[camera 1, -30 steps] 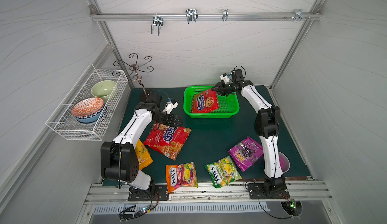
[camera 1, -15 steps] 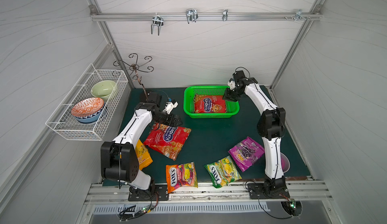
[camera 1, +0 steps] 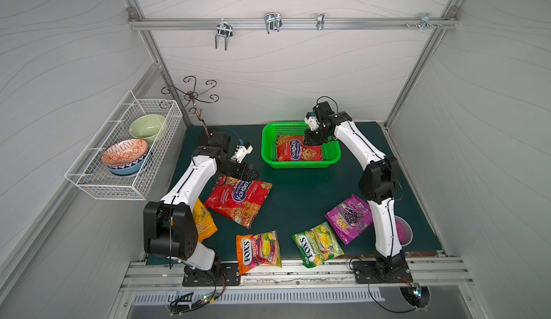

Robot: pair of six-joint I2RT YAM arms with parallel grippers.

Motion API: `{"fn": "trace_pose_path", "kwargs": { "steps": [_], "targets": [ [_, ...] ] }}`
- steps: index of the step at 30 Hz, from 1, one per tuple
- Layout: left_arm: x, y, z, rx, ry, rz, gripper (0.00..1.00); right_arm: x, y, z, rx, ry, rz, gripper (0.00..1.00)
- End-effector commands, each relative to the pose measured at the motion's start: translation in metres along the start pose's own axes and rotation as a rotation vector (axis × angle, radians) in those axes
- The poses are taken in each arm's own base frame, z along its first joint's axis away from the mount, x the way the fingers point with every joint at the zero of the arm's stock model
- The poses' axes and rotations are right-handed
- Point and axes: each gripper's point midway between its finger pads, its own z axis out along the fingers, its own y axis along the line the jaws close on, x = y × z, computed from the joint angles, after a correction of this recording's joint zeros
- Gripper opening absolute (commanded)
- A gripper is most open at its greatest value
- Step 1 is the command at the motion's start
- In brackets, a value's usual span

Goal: Put the candies in the basket
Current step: Place the candy in the basket, then move the basket to the center of the board.

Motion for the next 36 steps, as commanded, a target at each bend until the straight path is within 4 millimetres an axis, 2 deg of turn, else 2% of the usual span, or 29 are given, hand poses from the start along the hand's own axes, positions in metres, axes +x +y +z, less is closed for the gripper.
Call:
{"fn": "trace_pose_path", "kwargs": {
  "steps": [1,7,16,21,26,30,34,36],
  "targets": [
    [-0.006,0.002,-0.001,-0.010,-0.026,0.021,0.89,-0.012,-0.010,0.022,0.012,-0.045,0.053,0.20],
    [-0.004,0.005,-0.002,-0.028,-0.035,0.021,0.89,-0.007,-0.022,0.048,0.033,-0.033,0.093,0.28],
    [-0.007,0.005,-0.003,-0.029,-0.034,0.018,0.89,0.019,-0.029,0.086,0.016,0.028,0.111,0.27],
    [-0.006,0.007,-0.006,-0.052,-0.026,0.039,0.89,0.027,-0.028,0.094,0.023,0.032,0.082,0.26],
    [-0.006,0.010,-0.009,-0.077,-0.021,0.053,0.89,0.034,-0.002,0.101,-0.035,0.050,-0.011,0.27],
    [-0.006,0.012,-0.013,-0.100,-0.025,0.064,0.89,0.051,0.039,0.105,-0.062,0.078,-0.170,0.27],
    [-0.006,0.015,-0.017,-0.131,-0.034,0.073,0.89,0.070,0.071,0.097,-0.087,0.091,-0.264,0.27],
    [-0.006,0.015,-0.017,-0.137,-0.034,0.078,0.89,0.078,0.082,0.092,-0.091,0.093,-0.300,0.27]
  ]
}}
